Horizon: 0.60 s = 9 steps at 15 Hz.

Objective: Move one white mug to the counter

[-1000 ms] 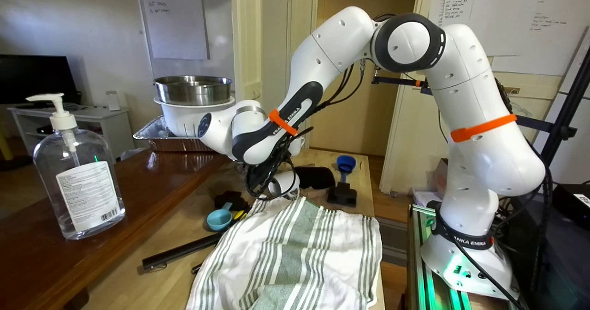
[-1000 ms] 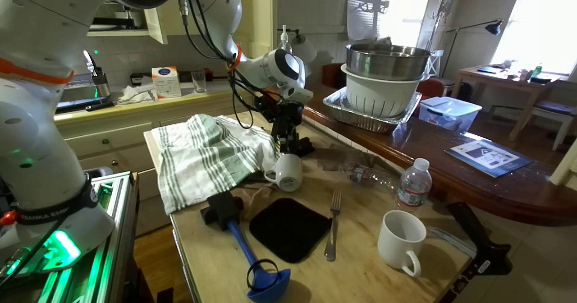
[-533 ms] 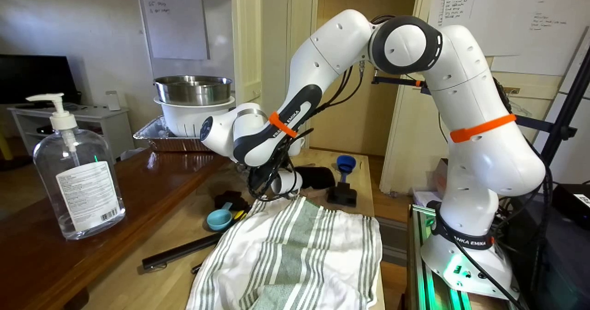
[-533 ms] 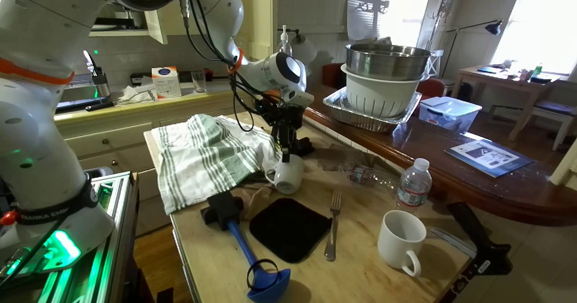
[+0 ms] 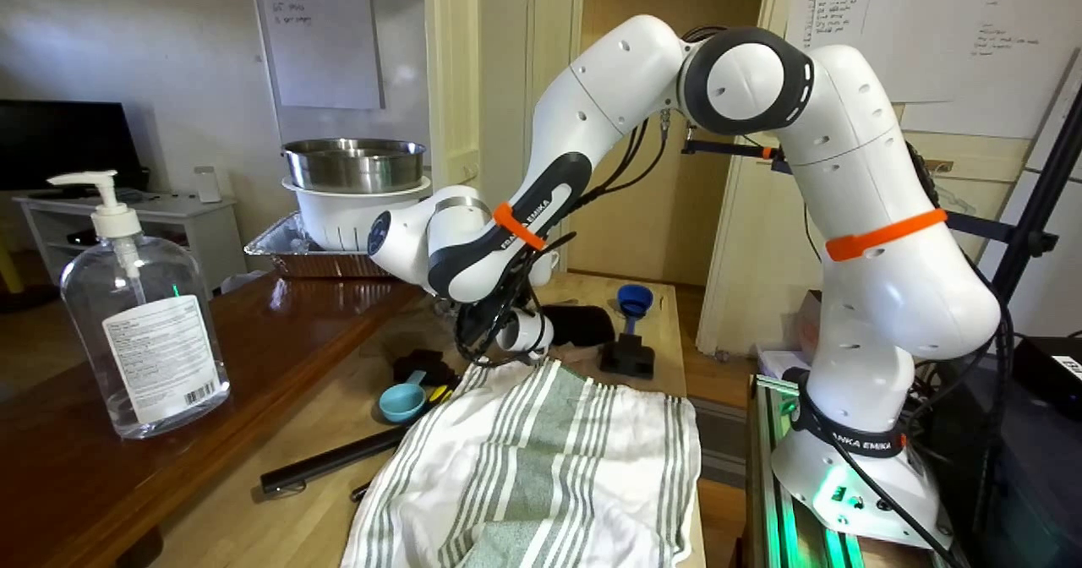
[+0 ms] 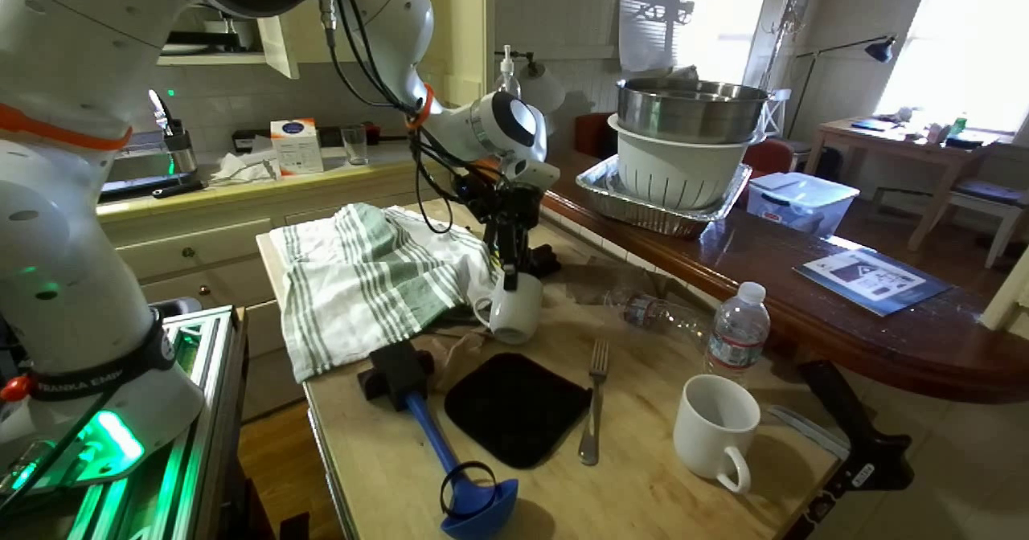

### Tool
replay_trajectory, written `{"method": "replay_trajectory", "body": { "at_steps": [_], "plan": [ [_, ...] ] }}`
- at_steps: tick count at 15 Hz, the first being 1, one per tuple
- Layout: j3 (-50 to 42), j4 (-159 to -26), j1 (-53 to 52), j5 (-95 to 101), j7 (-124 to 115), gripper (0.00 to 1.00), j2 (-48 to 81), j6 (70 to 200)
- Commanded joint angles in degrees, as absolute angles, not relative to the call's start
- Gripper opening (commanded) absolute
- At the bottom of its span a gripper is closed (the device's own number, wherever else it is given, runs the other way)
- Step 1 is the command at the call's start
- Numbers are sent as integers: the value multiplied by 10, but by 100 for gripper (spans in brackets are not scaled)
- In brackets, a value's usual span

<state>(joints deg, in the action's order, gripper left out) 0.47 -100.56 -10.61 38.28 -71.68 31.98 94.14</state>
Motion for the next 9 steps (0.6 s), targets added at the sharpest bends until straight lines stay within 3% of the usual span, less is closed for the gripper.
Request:
{"method": "replay_trajectory", "body": {
  "at_steps": [1,9],
  "plan": [
    [-1,-1044,-102,367,-721,1,277,953],
    [-7,-1241,-56,259,-723,3,73,1136]
  ]
}}
